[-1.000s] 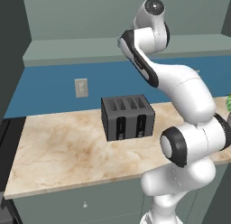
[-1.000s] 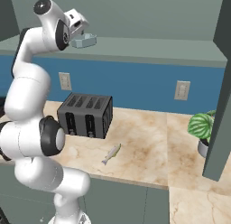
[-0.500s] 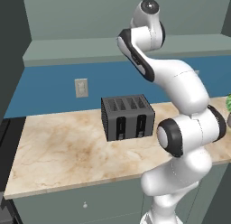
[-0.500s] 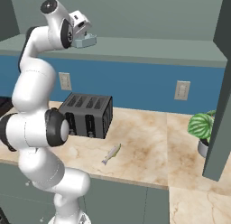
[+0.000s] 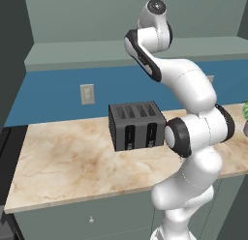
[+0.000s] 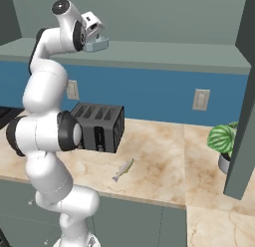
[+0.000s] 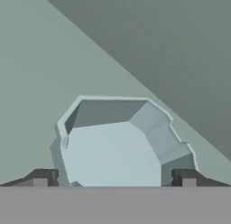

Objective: Retrieve the tupperware from the cabinet, then place the raw meat into the tupperware to avoid contamination.

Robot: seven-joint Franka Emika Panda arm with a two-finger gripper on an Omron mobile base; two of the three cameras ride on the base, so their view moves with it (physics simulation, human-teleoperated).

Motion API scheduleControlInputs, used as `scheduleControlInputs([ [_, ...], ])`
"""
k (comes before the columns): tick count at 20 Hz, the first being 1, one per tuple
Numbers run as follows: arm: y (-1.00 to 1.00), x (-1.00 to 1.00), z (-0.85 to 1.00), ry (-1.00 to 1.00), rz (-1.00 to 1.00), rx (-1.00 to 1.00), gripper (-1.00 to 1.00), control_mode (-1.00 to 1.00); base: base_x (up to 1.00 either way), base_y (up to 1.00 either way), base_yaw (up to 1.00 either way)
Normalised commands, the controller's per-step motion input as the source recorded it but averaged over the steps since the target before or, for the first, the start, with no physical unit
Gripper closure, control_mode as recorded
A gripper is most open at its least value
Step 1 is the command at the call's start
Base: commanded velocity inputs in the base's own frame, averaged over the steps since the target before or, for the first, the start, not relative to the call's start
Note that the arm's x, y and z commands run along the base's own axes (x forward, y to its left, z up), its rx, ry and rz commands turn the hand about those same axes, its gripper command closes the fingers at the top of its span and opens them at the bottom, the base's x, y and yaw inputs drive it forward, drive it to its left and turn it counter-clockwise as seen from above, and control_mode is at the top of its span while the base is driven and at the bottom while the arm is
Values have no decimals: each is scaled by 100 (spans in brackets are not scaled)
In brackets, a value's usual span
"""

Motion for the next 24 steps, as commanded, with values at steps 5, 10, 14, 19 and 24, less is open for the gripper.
scheduleControlInputs([
  [5,0,20,-16,6,1,0,-100,-100,0,0,0],
  [10,0,2,-28,9,3,0,100,-100,0,0,0],
  [14,0,0,-18,5,1,0,100,-100,0,0,0],
  [19,0,3,-1,0,0,0,100,-100,0,0,0],
  [24,1,-11,0,0,0,0,100,-100,0,0,0],
])
